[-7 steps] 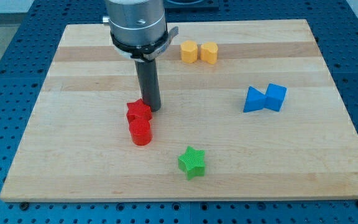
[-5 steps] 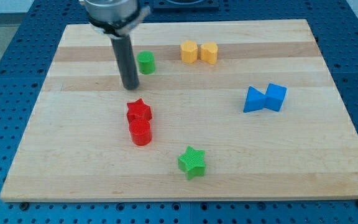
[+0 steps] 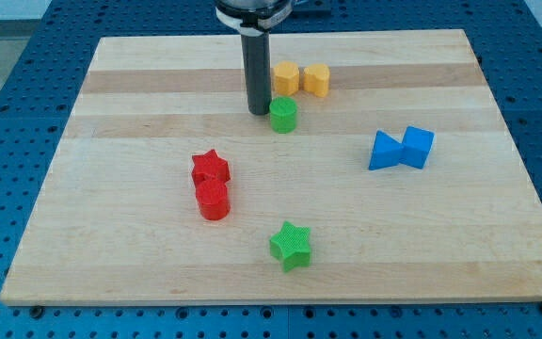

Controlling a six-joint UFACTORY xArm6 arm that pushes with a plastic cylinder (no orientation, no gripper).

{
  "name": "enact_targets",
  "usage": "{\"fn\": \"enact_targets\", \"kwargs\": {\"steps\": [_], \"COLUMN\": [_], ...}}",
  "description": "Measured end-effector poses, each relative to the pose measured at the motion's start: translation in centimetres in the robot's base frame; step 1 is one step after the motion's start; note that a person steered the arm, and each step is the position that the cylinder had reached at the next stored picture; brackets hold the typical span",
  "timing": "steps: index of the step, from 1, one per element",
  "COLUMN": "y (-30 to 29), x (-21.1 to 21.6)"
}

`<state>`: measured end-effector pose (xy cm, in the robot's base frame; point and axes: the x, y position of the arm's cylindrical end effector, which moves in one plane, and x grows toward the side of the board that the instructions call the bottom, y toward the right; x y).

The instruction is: Push the green circle into the green star

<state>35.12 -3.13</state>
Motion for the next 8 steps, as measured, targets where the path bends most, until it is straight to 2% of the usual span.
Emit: {"fn": "enact_targets", "kwargs": {"steps": [2,8], "y": [6.0,6.2], "x": [0.5,14.8]}}
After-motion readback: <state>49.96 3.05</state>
